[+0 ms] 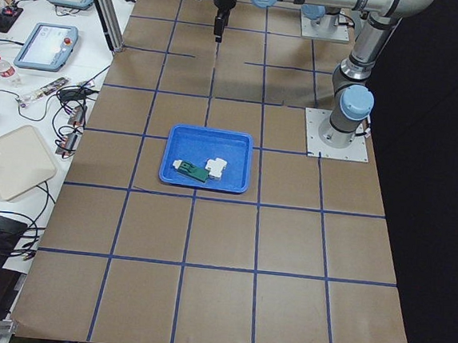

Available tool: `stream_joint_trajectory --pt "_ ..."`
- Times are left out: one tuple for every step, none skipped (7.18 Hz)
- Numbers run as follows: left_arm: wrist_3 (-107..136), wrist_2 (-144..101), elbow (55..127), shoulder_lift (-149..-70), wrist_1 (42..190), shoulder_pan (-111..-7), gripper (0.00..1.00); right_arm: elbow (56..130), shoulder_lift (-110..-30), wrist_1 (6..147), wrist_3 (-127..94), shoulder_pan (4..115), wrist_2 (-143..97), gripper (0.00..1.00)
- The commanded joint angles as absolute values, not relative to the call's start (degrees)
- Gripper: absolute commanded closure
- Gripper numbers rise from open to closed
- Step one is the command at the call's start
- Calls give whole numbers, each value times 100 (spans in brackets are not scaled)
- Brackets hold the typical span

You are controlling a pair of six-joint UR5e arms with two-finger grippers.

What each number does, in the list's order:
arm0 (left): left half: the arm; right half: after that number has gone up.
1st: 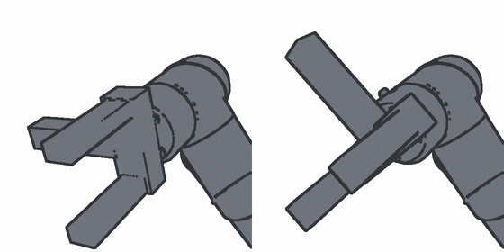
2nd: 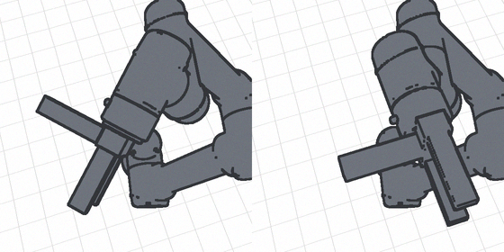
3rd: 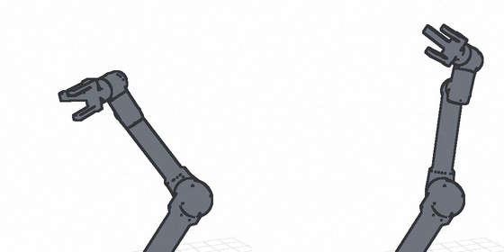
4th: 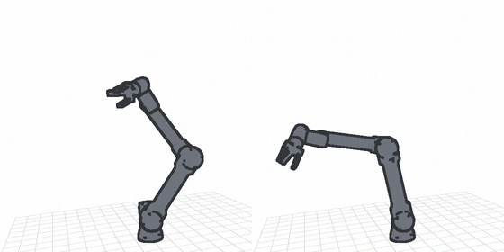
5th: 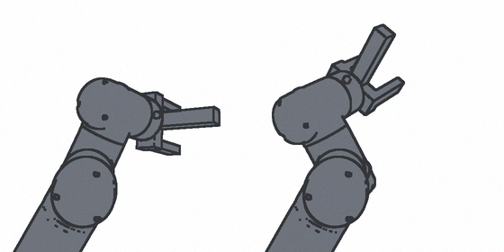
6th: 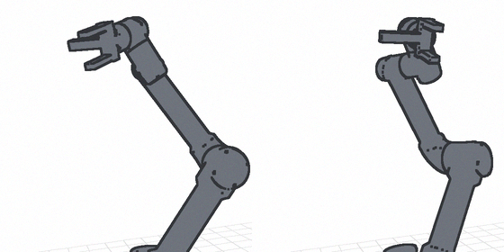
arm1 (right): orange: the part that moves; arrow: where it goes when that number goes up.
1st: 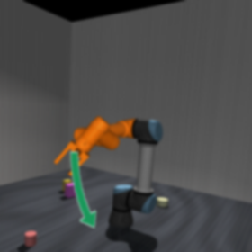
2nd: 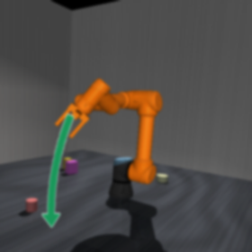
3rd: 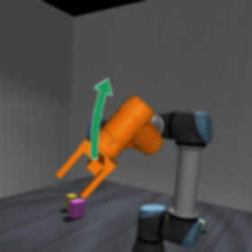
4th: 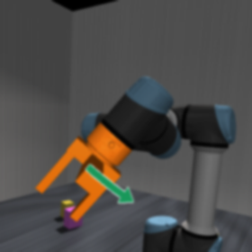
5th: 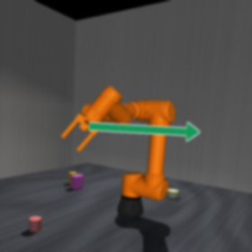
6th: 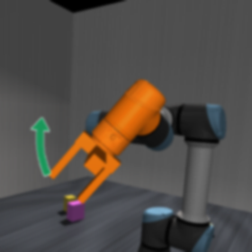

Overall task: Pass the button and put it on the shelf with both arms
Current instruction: 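Lower the button into the mesh basket and open the right gripper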

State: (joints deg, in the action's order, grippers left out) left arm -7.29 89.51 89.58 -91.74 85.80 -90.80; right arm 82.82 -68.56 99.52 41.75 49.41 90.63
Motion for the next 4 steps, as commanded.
stream_joint_trajectory --pt "-729 8930 8973 -9176 8578 -9088 0 8253 -7248 9670 4166 4992 9070 0" --pt "-729 8904 8948 -9158 8587 -9088 0 8314 -7651 9311 3905 5062 9079 0" --pt "-729 8921 8947 -9106 8587 -9088 0 8314 -7925 8846 3485 5393 9079 0" --pt "-729 8921 8947 -9045 8587 -9088 0 8306 -8102 8546 3037 5997 9079 0"
